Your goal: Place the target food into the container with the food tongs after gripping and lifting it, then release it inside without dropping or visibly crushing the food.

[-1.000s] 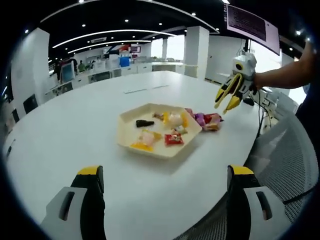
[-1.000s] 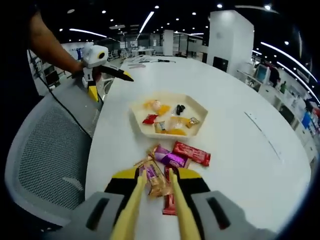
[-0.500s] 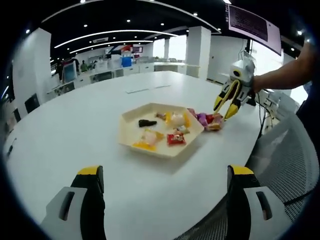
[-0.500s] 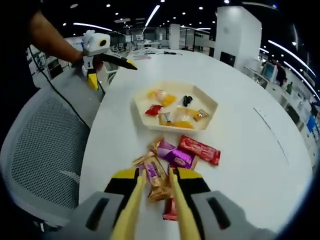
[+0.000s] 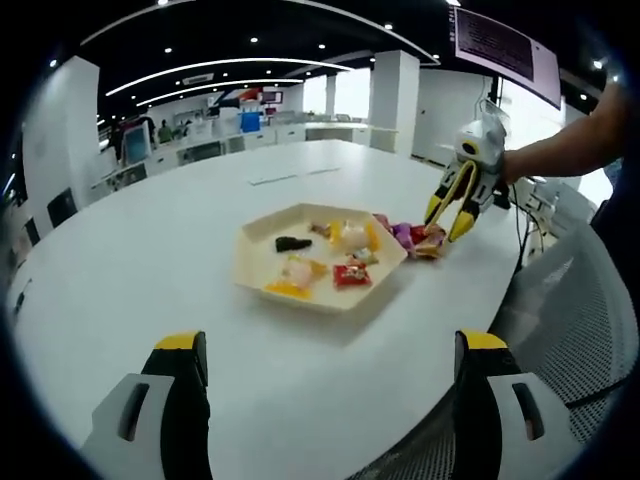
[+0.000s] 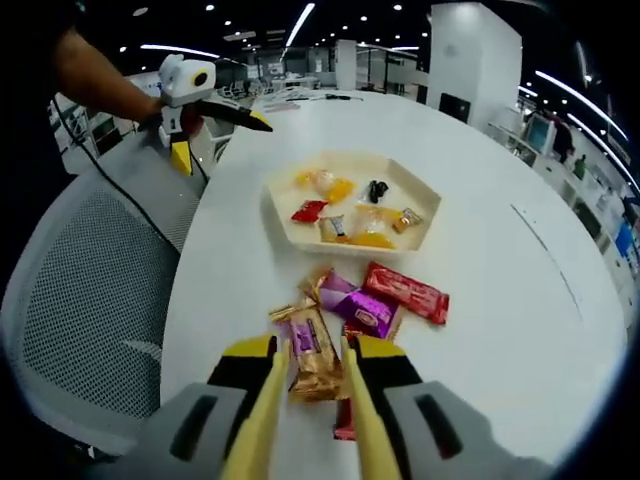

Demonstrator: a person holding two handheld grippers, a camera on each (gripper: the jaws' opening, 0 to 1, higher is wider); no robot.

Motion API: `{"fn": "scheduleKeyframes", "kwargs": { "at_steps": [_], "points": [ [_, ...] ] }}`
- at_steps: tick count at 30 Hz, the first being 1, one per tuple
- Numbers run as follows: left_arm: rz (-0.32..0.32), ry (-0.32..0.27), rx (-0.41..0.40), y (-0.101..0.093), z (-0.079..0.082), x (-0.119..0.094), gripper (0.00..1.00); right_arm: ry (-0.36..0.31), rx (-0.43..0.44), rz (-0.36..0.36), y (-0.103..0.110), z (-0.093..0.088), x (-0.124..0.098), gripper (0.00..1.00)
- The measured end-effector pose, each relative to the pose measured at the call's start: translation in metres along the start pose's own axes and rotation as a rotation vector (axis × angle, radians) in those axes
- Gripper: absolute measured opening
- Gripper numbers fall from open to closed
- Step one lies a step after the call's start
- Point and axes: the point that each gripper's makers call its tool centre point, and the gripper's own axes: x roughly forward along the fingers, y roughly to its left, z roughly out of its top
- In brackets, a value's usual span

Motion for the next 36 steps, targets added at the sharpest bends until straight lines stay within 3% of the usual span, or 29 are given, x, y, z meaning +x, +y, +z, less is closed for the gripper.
{"fn": "scheduleKeyframes", "kwargs": {
  "at_steps": [9,14,17,27,36],
  "points": [
    [-0.006,0.008,-0.001,0.0,-0.002,0.001,0.99,0.021,0.036,0.0,0.001,-0.007,0.006,0.3],
    [-0.006,0.007,-0.003,-0.001,-0.001,0.0,0.99,0.045,0.015,-0.016,0.002,-0.014,0.009,0.28],
    [-0.004,0.009,0.0,0.0,-0.002,0.0,0.99,0.056,0.099,-0.088,-0.012,-0.016,0.005,0.23],
    [0.003,-0.001,0.009,0.002,0.0,0.0,0.99,0.056,0.14,-0.084,-0.012,-0.011,0.002,0.21],
    [-0.001,0.001,0.013,0.001,-0.001,0.0,0.99,0.027,0.155,-0.112,-0.024,0.005,-0.014,0.21]
  ]
}}
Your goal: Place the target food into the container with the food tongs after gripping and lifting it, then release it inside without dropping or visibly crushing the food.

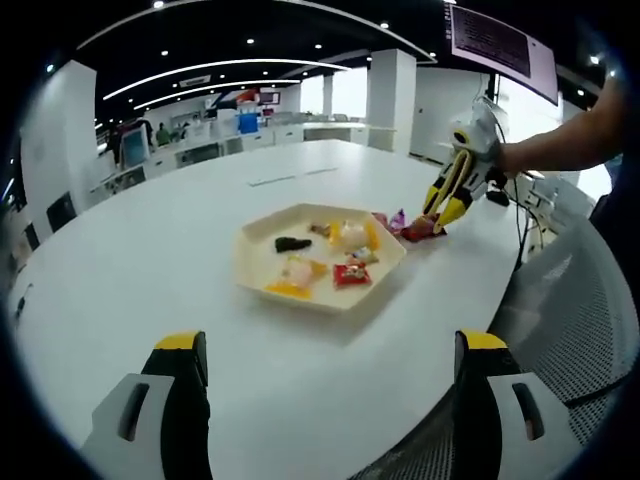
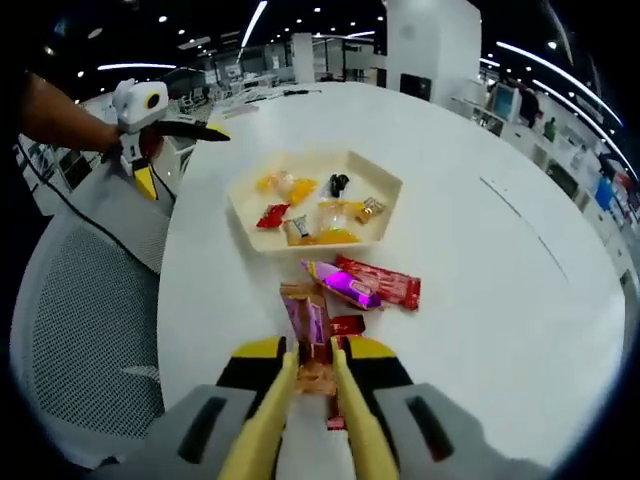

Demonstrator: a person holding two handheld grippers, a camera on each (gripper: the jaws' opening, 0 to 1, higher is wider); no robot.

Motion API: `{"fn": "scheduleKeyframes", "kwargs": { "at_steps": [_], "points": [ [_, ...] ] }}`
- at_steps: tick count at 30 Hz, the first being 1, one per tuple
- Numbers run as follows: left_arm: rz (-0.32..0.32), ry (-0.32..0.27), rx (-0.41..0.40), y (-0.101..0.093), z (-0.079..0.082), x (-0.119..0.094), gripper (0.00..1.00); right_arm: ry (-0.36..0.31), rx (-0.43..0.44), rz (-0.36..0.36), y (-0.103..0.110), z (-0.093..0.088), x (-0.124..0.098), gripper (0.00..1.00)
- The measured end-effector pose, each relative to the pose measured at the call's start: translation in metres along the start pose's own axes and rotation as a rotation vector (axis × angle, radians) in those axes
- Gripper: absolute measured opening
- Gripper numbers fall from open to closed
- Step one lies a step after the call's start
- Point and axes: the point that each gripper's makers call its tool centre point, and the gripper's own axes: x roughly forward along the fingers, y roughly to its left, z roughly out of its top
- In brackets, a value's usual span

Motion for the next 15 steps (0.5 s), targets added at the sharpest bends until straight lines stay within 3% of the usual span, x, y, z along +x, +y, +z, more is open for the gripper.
{"fn": "scheduleKeyframes", "kwargs": {
  "at_steps": [15],
  "points": [
    [0.001,-0.009,0.008,-0.001,0.002,-0.001,0.99,-0.012,-0.045,-0.03,-0.017,0.026,-0.023,0.22]
  ]
}}
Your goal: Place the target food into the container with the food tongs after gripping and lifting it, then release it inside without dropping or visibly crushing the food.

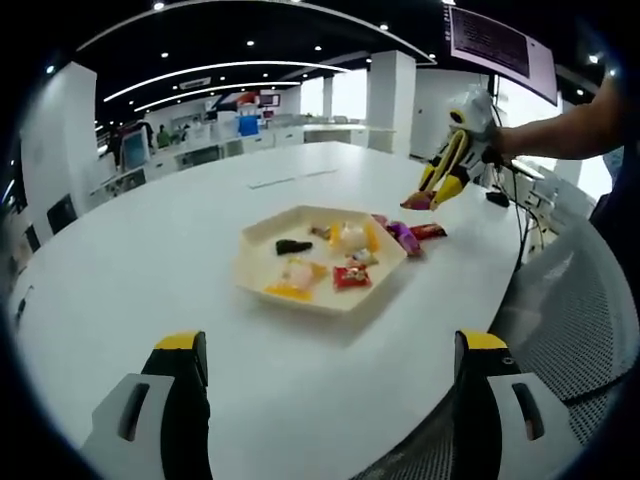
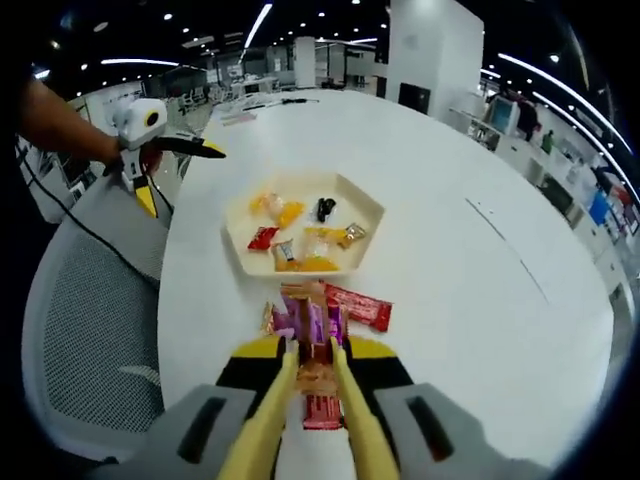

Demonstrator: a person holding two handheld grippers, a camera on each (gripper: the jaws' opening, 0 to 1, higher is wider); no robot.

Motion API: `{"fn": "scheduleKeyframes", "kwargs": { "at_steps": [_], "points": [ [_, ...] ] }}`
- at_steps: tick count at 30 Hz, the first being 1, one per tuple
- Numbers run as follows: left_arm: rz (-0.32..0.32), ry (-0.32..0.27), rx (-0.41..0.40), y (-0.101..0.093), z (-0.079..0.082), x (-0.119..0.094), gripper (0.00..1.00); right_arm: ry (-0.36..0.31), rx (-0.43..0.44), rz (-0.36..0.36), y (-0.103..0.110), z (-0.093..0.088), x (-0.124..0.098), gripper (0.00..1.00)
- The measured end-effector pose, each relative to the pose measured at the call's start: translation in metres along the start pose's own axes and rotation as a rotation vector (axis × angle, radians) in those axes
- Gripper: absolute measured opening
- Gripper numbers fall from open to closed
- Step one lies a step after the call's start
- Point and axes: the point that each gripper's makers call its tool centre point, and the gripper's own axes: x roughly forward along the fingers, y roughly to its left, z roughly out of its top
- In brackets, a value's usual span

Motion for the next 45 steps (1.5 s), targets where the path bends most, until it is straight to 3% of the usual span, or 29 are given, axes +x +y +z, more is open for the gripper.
{"fn": "scheduleKeyframes", "kwargs": {
  "at_steps": [20,45],
  "points": [
    [0.0,-0.024,0.0,0.0,0.005,-0.001,0.99,0.004,-0.042,-0.002,-0.006,0.019,-0.001,0.22],
    [0.016,-0.024,0.009,0.004,0.004,-0.002,0.99,-0.047,-0.15,0.087,0.019,0.114,0.051,0.22]
  ]
}}
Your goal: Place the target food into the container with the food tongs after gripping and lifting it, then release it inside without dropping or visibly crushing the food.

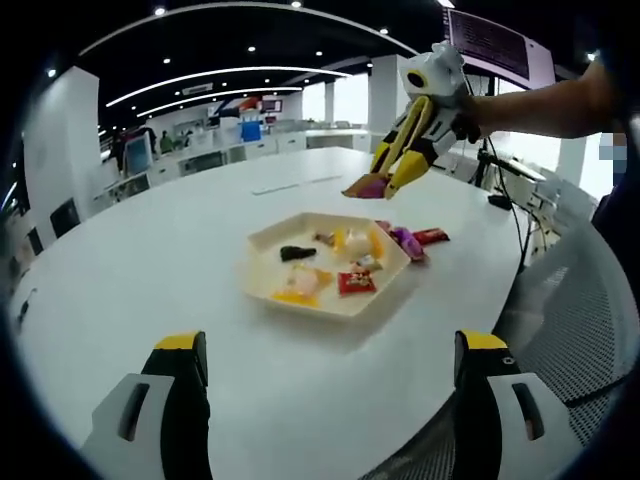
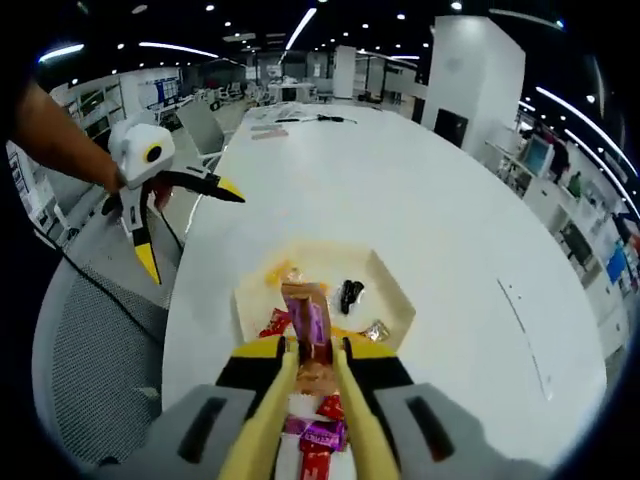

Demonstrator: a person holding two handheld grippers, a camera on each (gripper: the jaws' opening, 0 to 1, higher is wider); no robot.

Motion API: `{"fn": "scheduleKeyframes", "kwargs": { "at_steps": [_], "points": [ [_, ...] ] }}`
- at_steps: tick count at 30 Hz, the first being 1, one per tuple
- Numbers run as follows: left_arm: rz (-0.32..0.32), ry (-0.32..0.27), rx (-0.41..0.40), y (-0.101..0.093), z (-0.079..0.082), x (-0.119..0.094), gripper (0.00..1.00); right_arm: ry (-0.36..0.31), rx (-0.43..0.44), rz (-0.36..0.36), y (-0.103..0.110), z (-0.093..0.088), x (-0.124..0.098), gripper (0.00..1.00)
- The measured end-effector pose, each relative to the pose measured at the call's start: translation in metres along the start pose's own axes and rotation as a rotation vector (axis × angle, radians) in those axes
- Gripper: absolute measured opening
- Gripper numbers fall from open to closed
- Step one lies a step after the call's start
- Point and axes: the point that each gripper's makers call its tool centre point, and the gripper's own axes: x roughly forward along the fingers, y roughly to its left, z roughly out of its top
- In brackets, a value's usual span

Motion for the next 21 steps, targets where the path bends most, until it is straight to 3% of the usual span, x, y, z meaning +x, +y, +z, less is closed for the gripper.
{"fn": "scheduleKeyframes", "kwargs": {
  "at_steps": [13,21],
  "points": [
    [0.019,-0.001,-0.005,0.003,0.0,-0.001,0.99,-0.01,-0.024,0.03,-0.001,0.027,0.031,0.22],
    [0.006,0.011,0.002,0.0,-0.001,0.0,0.99,-0.021,-0.042,0.046,0.0,0.02,0.037,0.27]
  ]
}}
